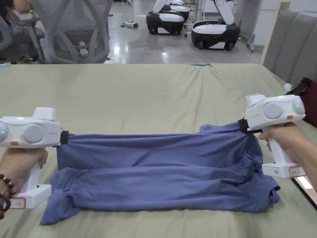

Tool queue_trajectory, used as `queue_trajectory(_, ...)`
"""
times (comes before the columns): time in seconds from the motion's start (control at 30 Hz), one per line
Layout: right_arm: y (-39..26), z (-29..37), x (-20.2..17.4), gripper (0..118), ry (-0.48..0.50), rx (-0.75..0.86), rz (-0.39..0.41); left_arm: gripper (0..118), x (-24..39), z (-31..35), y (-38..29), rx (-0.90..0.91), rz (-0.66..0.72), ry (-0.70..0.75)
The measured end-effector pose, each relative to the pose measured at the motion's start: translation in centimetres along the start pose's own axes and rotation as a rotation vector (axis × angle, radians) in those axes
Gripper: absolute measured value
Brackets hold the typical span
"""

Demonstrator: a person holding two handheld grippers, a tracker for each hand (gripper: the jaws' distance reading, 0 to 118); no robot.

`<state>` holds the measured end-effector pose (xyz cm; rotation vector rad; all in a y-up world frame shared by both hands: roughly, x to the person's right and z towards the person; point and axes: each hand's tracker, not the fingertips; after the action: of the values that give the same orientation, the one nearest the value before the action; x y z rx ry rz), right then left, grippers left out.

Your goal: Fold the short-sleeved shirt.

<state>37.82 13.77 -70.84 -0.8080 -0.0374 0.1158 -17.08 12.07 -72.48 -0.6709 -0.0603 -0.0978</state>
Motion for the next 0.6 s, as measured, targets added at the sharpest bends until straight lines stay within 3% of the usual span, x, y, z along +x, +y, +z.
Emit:
queue_trajectory(0.23, -8.9, 10.4, 0.7, 0, 0.062, 0.094, 0.005, 0, -0.7, 7.8, -6.5, -0.005, -0.034, -0.009)
queue_trajectory(0.3, -12.1, 10.5, 0.6, 0, 0.092, 0.021, -0.001, 0, -0.2, 7.8, -9.1, -0.065, -0.060, -0.017)
queue_trajectory(0.47, -17.9, 6.8, -0.7, 1, 0.092, -0.234, 0.109, 0, 1.2, 6.4, -14.2, -0.175, -0.073, -0.035)
queue_trajectory(0.6, -18.0, 4.8, -1.0, 3, 0.069, -0.199, 0.069, 1, 2.2, 5.3, -15.1, -0.158, -0.092, 0.009)
